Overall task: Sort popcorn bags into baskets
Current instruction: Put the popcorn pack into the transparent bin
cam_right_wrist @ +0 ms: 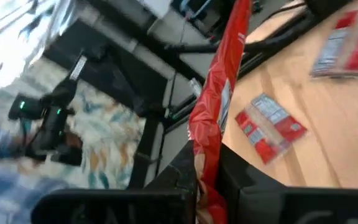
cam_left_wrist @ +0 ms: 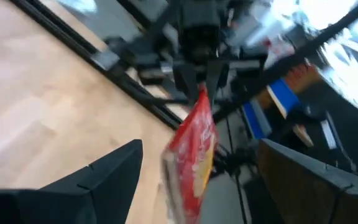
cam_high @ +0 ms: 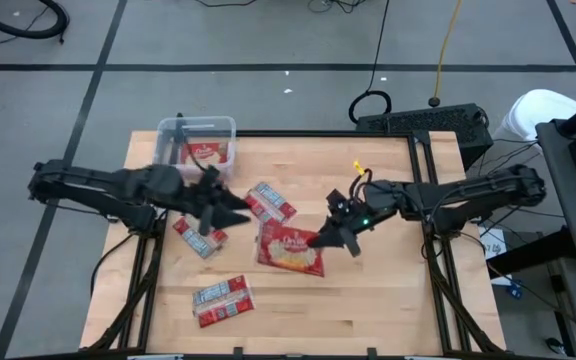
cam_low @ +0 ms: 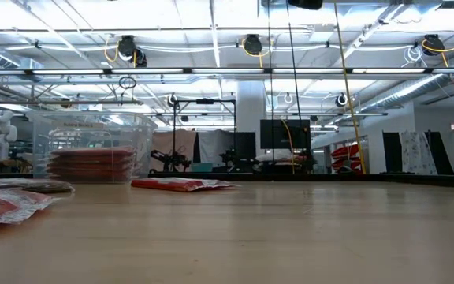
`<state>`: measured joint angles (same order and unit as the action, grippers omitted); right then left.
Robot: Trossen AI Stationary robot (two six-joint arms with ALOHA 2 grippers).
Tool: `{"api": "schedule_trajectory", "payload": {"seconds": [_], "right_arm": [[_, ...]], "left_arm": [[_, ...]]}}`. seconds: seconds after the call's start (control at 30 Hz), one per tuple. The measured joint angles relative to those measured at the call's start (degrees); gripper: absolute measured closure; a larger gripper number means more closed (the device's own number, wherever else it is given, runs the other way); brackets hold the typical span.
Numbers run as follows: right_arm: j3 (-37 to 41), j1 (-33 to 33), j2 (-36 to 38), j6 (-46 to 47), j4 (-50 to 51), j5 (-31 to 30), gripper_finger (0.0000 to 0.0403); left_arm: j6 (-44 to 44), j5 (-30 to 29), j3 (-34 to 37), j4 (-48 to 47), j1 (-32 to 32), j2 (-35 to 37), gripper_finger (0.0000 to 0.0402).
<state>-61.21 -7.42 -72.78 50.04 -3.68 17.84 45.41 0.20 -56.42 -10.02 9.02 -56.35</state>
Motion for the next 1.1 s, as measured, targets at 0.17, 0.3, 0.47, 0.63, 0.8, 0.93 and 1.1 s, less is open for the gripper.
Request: {"api": "schedule_trajectory", "payload": {"seconds": [0.17, 0.3, 0.47, 0.63, 0.8, 0.93, 1.1], "right_arm": [[-0.61, -1.50, -0.64, -4.87, 0.25, 0.21, 0.0389], [-0.61, -1.73, -0.87, -5.17, 3.53, 0.23, 0.0389], [-0.61, -1.53, -1.22, -7.66, 6.51, -0.08, 0.0389], [-0.60, -0.22, -1.15, -9.23, 6.84, 0.11, 0.0389], [-0.57, 1.67, -1.06, -10.82, 10.06, 0.45, 0.0389], [-0.55, 3.19, -1.06, -13.91, 10.10, 0.70, 0.0389], [-0.55, 5.52, -1.02, -16.55, 10.97, 1.77, 0.0389]], "left_arm": [[-2.93, 6.41, 0.00, 5.53, -0.01, -6.55, 0.0102], [-4.41, 9.14, -0.05, 8.02, -0.45, -10.62, 0.0121], [-4.82, 14.99, -0.02, 12.25, -1.96, -15.66, 0.0140], [-4.76, 20.02, 0.04, 13.55, -3.51, -19.61, 0.0159], [-6.54, 21.23, 0.04, 11.60, -4.80, -20.36, 0.0191], [-9.02, 21.36, 0.01, 9.67, -6.31, -20.31, 0.0240], [-9.33, 23.84, 0.02, 8.15, -9.12, -20.31, 0.0330]]}}
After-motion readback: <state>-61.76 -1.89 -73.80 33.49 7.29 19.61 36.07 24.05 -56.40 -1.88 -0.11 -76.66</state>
